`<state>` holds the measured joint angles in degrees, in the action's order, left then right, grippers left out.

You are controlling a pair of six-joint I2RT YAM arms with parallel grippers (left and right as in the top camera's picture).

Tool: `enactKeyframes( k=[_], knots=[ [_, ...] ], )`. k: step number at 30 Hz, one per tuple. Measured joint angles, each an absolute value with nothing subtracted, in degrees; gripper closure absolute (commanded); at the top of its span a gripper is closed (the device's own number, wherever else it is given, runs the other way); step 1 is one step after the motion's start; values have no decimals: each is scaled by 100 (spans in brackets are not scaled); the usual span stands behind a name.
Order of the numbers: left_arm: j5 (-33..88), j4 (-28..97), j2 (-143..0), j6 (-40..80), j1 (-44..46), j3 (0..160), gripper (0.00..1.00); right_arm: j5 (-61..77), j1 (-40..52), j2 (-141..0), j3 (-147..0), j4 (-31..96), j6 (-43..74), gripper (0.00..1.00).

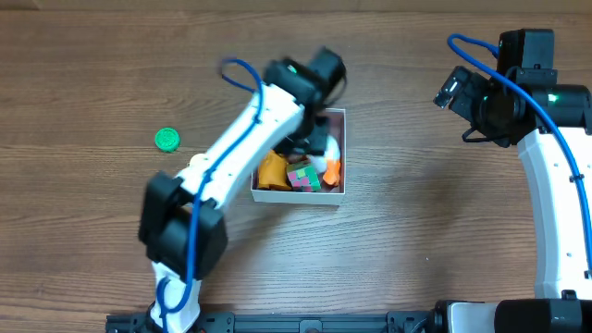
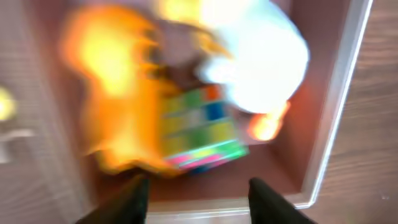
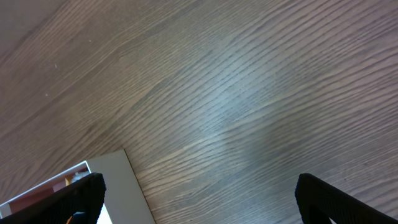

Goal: Pack container
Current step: 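Withdraw the left gripper and move it to the green round toy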

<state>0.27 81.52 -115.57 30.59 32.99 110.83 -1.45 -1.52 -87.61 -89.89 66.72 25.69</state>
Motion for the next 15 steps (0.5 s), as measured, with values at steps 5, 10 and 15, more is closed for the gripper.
enactKeyframes(
  k=[5,10,15],
  knots=[
    [-1000,9002,-10580,2939,2856,11533,30,-145,-152,-8761,-8989,6672,2569,0],
    [-1507,9327,-10324,2888,2244,11537,14,-143,-150,-8761,-8989,6674,2567,0],
    [-1514,8750,-10346,2563,1275,10873,14,-143,-152,-8761,-8989,6674,2567,0]
  ],
)
